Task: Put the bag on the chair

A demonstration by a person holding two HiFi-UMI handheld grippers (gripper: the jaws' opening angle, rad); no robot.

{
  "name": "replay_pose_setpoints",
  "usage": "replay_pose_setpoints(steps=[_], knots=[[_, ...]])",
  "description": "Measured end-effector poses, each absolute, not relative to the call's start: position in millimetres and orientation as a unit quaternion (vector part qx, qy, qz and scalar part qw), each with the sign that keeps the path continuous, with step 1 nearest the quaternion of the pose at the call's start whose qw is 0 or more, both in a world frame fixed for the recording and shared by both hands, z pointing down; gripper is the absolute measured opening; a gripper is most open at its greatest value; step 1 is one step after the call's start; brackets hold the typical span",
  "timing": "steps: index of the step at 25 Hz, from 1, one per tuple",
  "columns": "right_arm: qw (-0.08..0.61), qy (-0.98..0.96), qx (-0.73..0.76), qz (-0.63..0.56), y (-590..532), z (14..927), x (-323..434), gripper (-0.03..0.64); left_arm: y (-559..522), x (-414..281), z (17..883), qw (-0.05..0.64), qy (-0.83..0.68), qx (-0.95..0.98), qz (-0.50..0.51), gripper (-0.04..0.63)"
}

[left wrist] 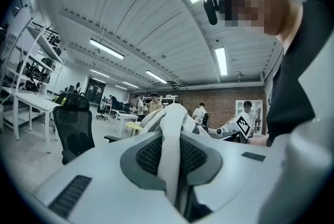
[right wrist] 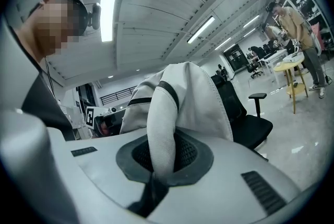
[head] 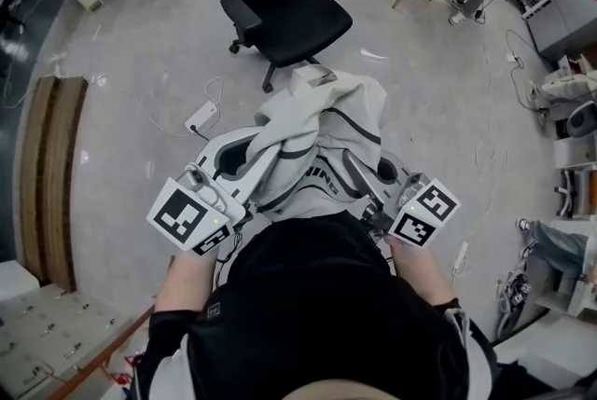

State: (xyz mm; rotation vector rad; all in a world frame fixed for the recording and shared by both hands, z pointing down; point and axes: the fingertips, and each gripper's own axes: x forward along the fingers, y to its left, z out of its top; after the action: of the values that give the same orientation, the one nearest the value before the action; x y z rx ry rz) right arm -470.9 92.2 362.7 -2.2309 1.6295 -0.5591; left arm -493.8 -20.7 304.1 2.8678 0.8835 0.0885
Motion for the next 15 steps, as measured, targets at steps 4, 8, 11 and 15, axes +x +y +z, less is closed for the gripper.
replay_pose_setpoints(steps=[4,8,11,15], knots=[[0.164,0.567,-0.781,-0.203,101.4,369.8,-433.7,0.034,-11.7,-456.3,310.7,0.078,0.294,0.952,0.04,0.055],[0.175,0.56,-0.783,-0.207,120.4,372.6,-387.8,0.034,6.3,-407.7,312.4,0.075,0.302,0.949,0.052,0.055],[0.178,0.56,-0.782,-0.208,135.4,373.0,-352.7,0.034,21.4,-371.8,313.6,0.077,0.301,0.949,0.058,0.055],[0.179,0.558,-0.784,-0.205,159.3,373.8,-308.8,0.034,44.4,-331.6,315.3,0.082,0.305,0.947,0.062,0.055]])
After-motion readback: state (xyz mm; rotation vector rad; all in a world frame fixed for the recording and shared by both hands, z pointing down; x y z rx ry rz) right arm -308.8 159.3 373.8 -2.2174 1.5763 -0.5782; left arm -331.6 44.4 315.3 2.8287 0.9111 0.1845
